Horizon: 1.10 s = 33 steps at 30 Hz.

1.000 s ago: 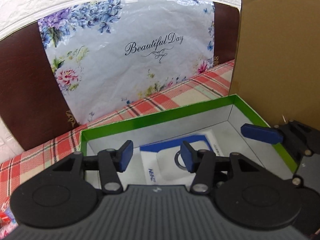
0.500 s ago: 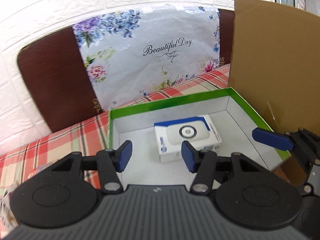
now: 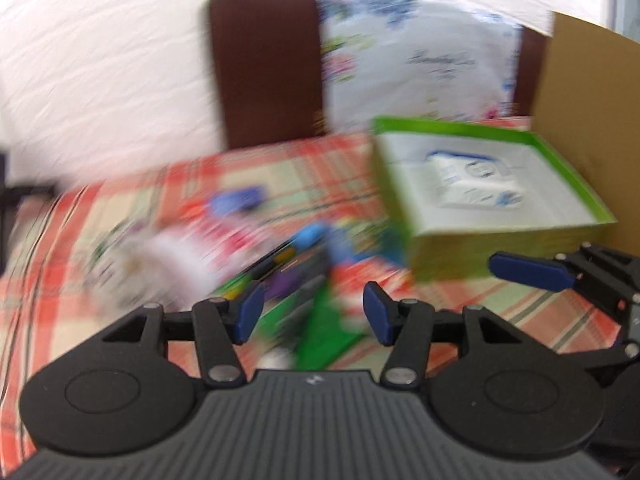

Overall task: Organize objects
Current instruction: 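Grasp the black marker with the left gripper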

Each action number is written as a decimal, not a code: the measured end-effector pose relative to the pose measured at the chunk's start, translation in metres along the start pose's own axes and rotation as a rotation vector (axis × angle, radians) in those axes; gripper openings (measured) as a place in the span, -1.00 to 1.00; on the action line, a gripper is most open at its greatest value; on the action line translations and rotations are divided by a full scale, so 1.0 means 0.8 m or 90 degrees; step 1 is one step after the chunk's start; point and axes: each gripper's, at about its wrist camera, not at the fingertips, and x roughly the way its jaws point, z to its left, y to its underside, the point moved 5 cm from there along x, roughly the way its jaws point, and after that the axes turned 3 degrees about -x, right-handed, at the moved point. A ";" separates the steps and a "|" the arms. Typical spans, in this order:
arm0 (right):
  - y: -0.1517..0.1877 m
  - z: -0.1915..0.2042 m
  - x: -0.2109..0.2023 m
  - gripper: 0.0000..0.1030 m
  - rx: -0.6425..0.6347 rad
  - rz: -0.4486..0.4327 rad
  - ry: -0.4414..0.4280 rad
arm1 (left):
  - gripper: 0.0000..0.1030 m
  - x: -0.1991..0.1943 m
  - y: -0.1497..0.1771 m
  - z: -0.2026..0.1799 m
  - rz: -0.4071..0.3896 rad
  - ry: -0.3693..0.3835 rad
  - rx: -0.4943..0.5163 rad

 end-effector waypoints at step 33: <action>-0.003 0.128 0.070 0.15 -0.062 0.087 -0.191 | -0.62 -0.058 0.126 0.141 0.098 0.042 0.159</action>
